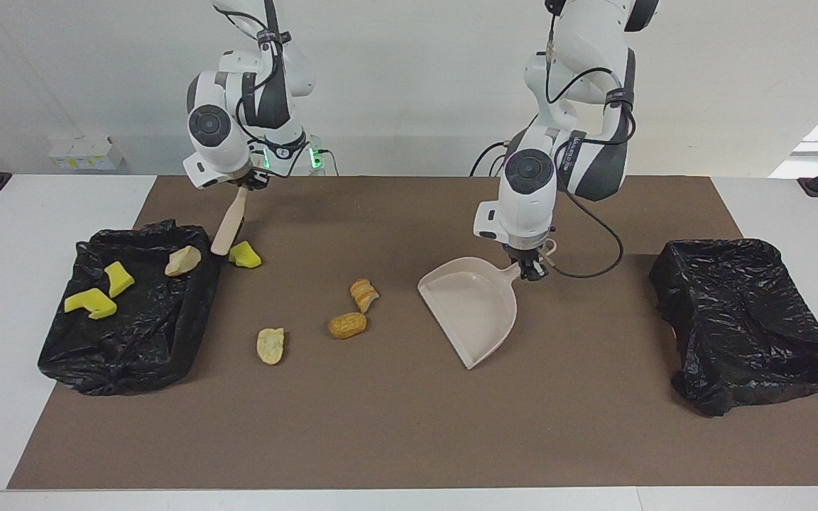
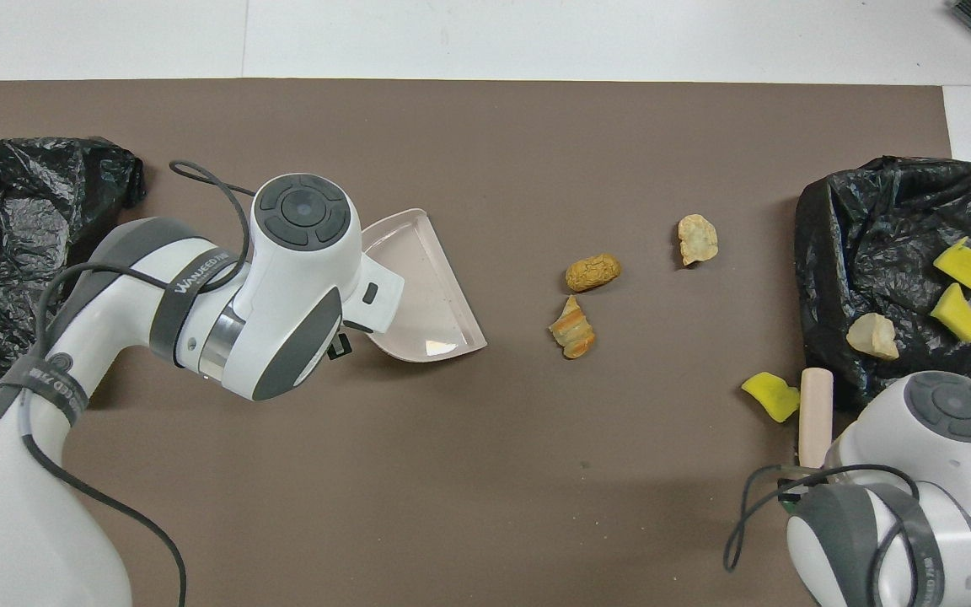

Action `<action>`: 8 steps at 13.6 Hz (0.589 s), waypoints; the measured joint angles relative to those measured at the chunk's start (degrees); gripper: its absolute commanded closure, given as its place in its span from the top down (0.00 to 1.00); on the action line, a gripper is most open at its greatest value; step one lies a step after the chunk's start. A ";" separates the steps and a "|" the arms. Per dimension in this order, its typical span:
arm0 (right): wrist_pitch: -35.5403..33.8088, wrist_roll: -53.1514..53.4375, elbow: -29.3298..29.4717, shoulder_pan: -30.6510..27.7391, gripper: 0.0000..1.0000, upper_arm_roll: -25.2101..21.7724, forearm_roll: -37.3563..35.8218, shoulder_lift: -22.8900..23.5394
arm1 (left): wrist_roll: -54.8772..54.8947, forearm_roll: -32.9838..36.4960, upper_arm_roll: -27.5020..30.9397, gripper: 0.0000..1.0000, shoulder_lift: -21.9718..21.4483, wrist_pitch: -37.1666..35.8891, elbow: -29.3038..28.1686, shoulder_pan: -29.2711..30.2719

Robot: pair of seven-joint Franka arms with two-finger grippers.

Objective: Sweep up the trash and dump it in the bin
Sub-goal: 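Sweep the yellow sponge toward the dustpan with the right gripper's brush, then sweep the bread chunks and sponge into the dustpan with the brush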

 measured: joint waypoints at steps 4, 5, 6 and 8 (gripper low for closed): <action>3.89 2.15 4.77 4.71 0.00 0.22 3.88 5.74 | 2.20 2.07 -0.48 0.00 -1.32 3.10 -3.31 -0.71; 3.92 2.61 7.53 5.60 0.00 0.30 4.56 7.85 | 2.29 2.10 -0.57 0.00 -1.78 3.12 -3.82 -1.16; 3.92 2.72 10.21 6.31 0.00 0.36 5.45 9.88 | 2.36 2.11 -0.61 0.00 -2.20 3.12 -4.34 -1.76; 3.97 2.86 14.92 7.80 0.00 0.43 7.62 14.19 | 2.36 2.15 -0.68 0.00 -3.01 3.14 -5.53 -2.87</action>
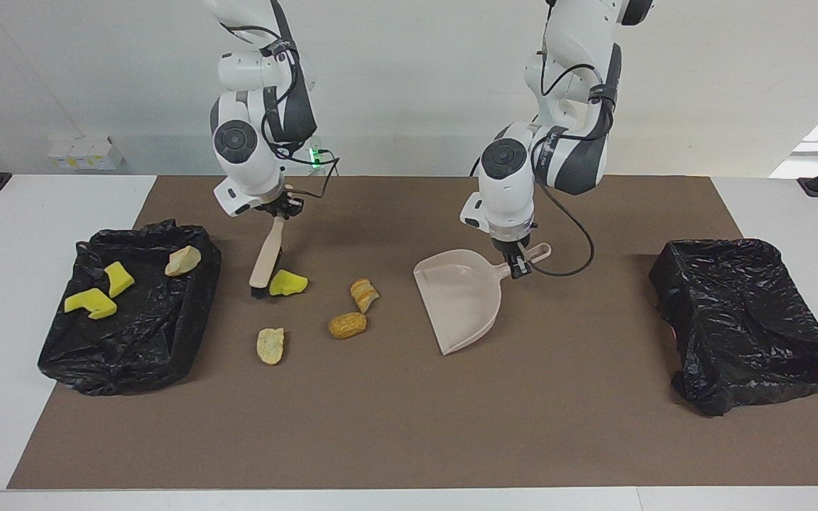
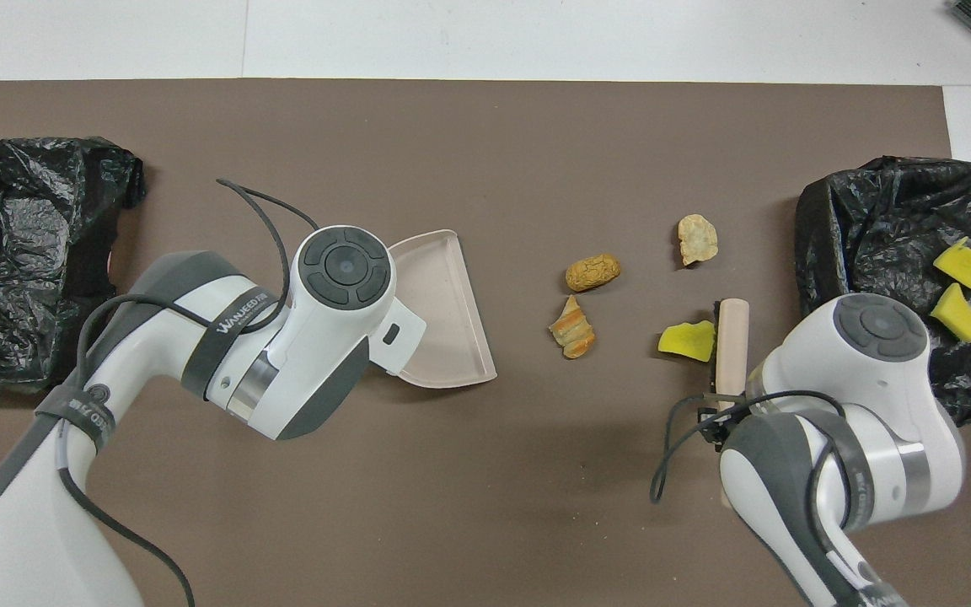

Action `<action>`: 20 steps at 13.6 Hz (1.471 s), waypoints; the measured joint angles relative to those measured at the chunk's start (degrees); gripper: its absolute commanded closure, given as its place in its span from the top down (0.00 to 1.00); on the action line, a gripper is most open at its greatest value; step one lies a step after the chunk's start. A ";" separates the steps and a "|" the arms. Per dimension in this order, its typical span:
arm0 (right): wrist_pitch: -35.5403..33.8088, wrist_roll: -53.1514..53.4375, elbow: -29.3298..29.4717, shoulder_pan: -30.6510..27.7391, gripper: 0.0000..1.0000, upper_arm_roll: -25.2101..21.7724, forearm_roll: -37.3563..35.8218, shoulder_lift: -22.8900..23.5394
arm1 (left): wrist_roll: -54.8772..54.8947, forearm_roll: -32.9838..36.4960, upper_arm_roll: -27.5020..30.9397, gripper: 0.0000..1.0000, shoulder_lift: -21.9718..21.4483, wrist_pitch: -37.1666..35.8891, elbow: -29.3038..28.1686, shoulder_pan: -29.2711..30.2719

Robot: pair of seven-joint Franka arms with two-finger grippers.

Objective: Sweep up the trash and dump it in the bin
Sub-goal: 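Sweep the bread chunks and sponge into the dustpan with the brush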

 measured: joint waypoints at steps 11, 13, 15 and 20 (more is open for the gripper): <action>-7.55 0.09 18.56 4.74 0.00 -0.15 3.99 10.31 | -4.92 0.03 0.03 0.00 -1.64 3.89 -3.92 -0.64; -10.63 -0.21 21.50 4.36 0.00 -0.25 -3.57 10.70 | -5.41 0.03 -0.01 0.00 -1.71 3.89 -4.07 -0.64; -11.02 -1.74 22.04 3.88 0.00 -0.39 -10.28 10.97 | -6.53 -0.35 0.00 0.00 -1.75 3.88 -4.25 -0.64; -8.29 -10.32 22.04 -0.09 0.00 -0.60 -23.89 14.64 | -9.29 -1.75 0.01 0.00 -1.78 3.89 -4.55 -0.64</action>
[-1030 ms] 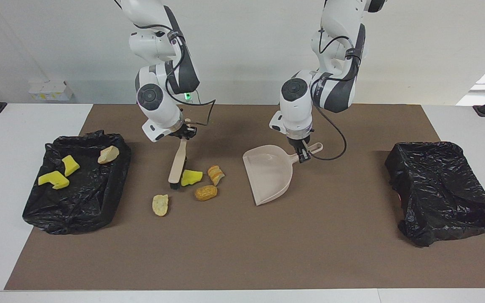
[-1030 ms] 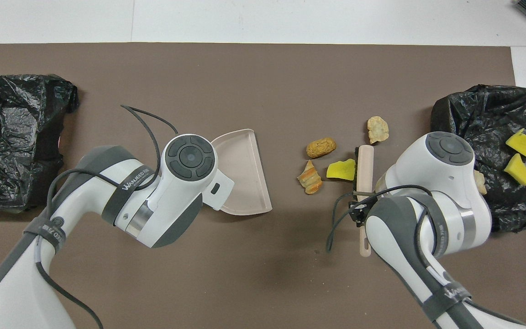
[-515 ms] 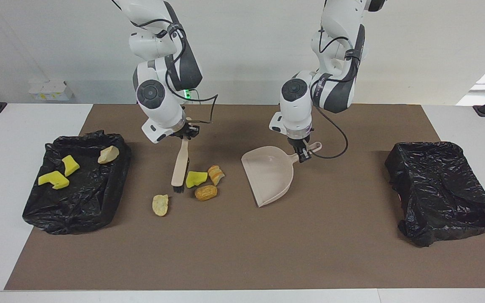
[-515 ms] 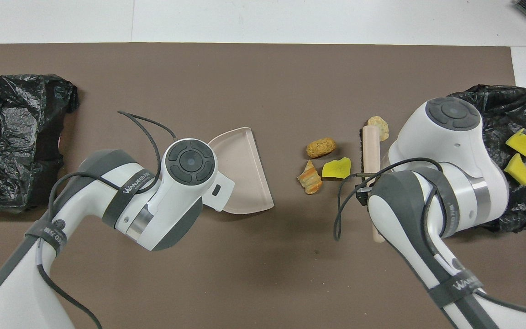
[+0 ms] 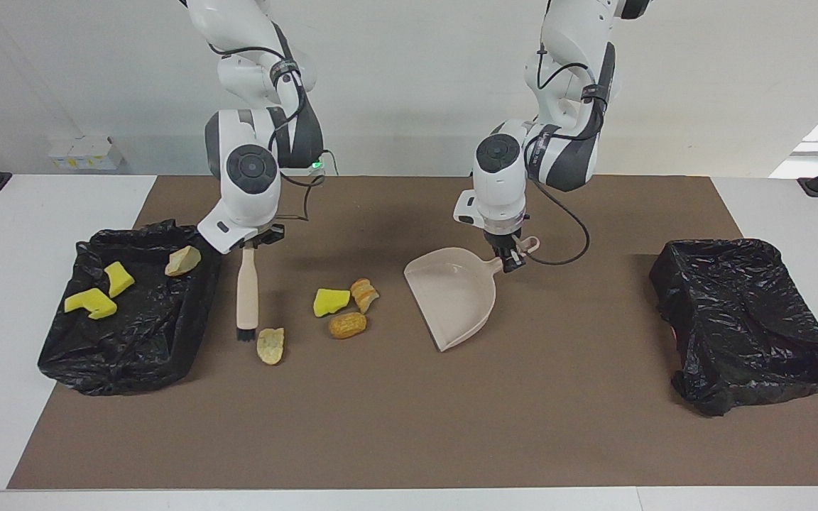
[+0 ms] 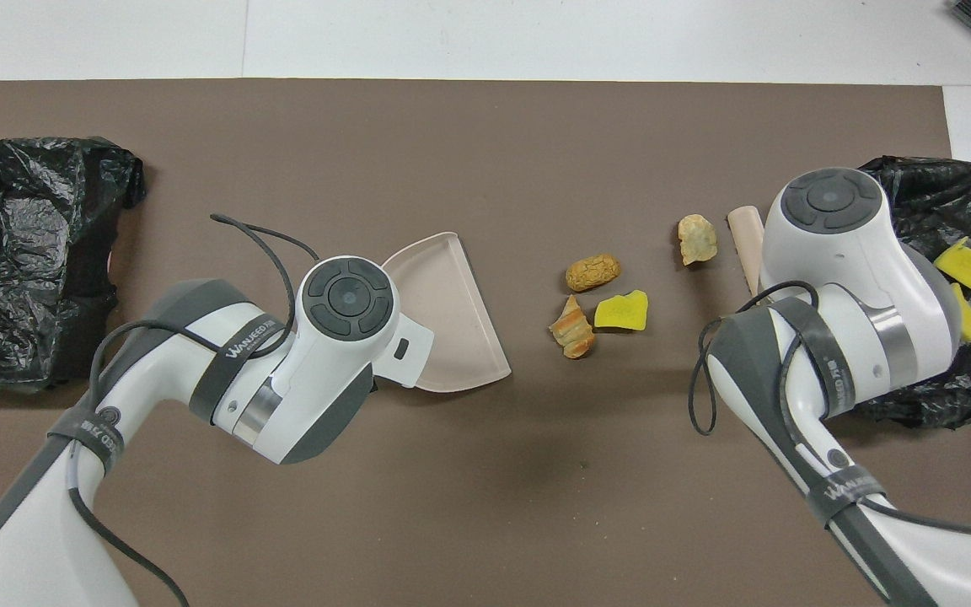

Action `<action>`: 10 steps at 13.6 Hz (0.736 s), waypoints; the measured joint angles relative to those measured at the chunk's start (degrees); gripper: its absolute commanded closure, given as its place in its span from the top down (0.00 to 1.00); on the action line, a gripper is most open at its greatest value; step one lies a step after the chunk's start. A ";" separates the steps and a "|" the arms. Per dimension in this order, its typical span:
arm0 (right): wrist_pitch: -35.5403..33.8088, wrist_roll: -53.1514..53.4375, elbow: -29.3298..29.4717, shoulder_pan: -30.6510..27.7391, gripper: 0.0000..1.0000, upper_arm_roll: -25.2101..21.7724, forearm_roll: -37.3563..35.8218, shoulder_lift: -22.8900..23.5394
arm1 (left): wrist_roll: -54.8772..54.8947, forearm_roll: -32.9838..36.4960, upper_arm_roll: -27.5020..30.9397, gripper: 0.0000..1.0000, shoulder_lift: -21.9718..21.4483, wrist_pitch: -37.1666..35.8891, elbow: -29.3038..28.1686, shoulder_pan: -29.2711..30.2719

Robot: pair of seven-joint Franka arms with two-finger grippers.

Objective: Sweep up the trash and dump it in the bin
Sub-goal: 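Sweep the bread chunks and sponge into the dustpan with the brush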

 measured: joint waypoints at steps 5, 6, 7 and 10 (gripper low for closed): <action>4.91 -2.17 -0.31 -1.41 0.00 0.27 -1.28 3.88 | -0.35 -0.14 0.00 0.00 -0.03 0.00 -0.04 0.00; 6.04 -2.17 -0.55 -0.76 0.00 0.45 -1.22 4.40 | -0.37 -0.15 0.00 0.00 -0.04 0.00 -0.05 0.00; 7.29 -1.95 -0.64 0.24 0.00 0.52 -1.13 5.13 | -0.39 -0.15 0.00 0.00 -0.04 0.00 -0.06 0.00; 9.80 -1.54 -0.60 2.69 0.00 0.74 -0.35 6.79 | -0.54 -0.18 0.00 0.00 -0.10 -0.03 -0.16 0.00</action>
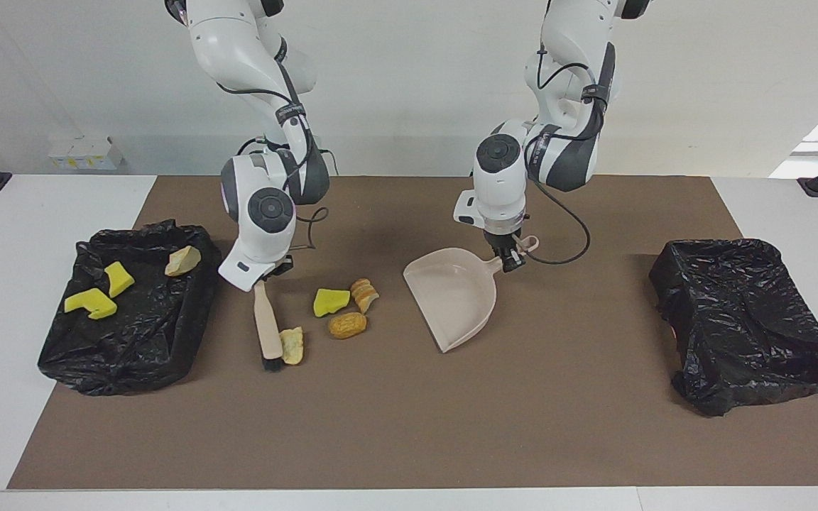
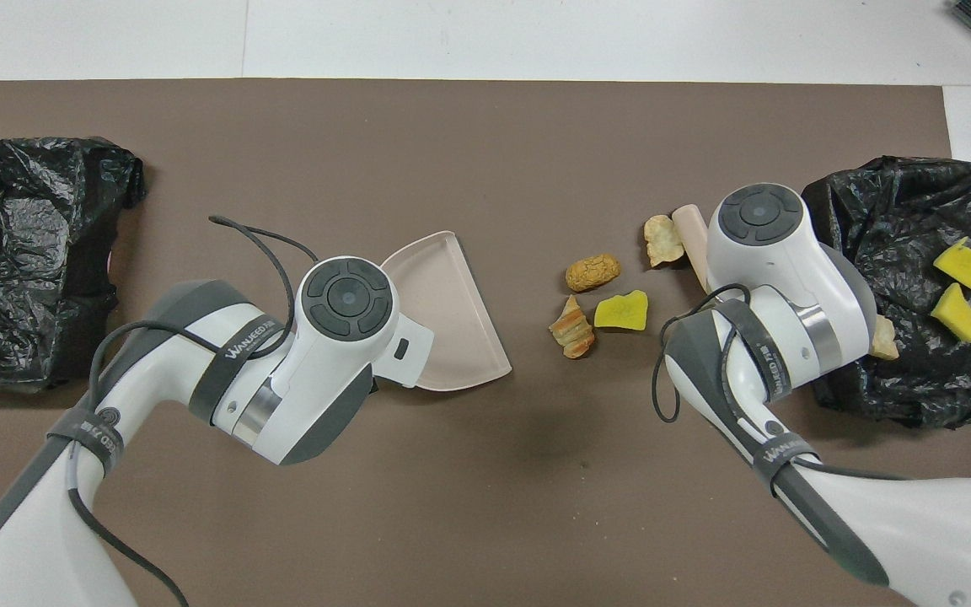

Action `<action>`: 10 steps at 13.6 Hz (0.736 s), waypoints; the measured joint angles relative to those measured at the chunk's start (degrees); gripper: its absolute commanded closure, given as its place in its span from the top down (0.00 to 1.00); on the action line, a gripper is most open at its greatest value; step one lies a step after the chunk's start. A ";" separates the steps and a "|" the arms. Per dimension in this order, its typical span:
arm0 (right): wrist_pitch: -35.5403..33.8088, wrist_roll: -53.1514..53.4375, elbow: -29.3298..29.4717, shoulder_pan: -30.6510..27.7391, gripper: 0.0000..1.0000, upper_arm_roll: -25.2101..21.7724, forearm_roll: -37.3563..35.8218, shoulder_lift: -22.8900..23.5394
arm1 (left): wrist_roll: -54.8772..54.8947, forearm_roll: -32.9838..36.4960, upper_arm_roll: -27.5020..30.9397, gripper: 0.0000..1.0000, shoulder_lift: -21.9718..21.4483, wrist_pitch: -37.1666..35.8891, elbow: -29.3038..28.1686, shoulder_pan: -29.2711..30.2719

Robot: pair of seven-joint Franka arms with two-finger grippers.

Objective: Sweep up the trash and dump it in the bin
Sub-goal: 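Sweep the bread chunks and sponge into the dustpan with the brush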

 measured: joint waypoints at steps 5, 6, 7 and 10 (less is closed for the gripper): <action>0.05 0.22 0.14 4.37 0.00 1.57 8.85 -0.13 | -0.40 -0.01 -0.09 0.00 -0.35 -0.28 -0.57 -0.05; 0.04 0.36 0.10 5.19 0.00 1.61 9.89 -0.18 | -0.50 -0.01 -0.11 0.00 -0.49 -0.29 -0.89 -0.06; 0.04 0.76 -0.03 6.02 0.00 1.63 11.11 -0.30 | -0.53 -0.01 -0.13 0.00 -0.70 -0.30 -1.31 -0.06; 0.14 4.31 -0.39 9.62 0.00 1.78 16.34 -0.83 | -0.55 -0.01 -0.23 0.00 -1.82 -0.31 -3.17 -0.16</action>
